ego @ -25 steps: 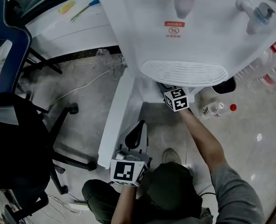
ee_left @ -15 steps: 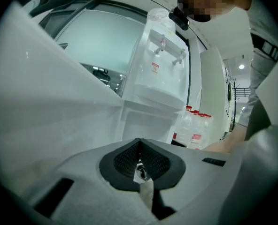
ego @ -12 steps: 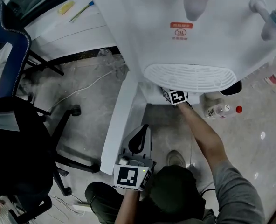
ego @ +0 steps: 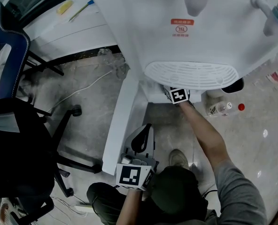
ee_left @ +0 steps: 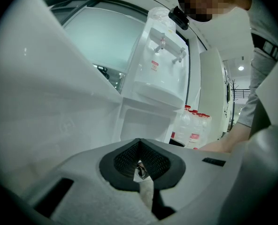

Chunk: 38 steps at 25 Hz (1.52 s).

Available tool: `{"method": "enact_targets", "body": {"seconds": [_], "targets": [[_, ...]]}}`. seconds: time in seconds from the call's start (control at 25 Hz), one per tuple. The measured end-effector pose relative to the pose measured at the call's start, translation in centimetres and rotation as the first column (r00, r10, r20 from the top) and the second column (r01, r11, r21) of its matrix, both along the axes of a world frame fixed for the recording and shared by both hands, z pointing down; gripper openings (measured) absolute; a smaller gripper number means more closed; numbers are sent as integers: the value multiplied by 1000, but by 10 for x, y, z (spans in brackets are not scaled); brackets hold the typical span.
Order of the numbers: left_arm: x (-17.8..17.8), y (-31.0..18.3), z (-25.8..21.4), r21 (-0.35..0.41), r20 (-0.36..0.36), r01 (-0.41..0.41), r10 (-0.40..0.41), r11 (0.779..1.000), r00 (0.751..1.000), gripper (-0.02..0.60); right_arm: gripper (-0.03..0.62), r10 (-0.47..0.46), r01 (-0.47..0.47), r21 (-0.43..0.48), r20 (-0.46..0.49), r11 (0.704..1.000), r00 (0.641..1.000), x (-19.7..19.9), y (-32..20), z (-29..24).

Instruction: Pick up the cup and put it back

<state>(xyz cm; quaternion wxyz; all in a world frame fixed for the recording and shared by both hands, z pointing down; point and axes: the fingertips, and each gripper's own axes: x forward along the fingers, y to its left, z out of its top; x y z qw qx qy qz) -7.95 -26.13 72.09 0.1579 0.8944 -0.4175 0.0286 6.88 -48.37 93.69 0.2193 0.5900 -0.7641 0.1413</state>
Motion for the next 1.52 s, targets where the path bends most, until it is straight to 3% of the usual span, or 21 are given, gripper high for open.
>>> {"method": "enact_targets", "body": {"seconds": [0.76,1.08,1.52], "targets": [[6,18,-9,12,7,-73,73,997,997,9,216,-2,-4,94,68,996,998,-4,106,-75],[1,23,-27,19,15,-80,80,997,997,9,215,-46,25,151,136,988,990,-27,178,-151],[-11,43,-89,47,-1,-114,114,992,993,9,213,-140,95,248,169,964,976,-59,246,-291]]}}
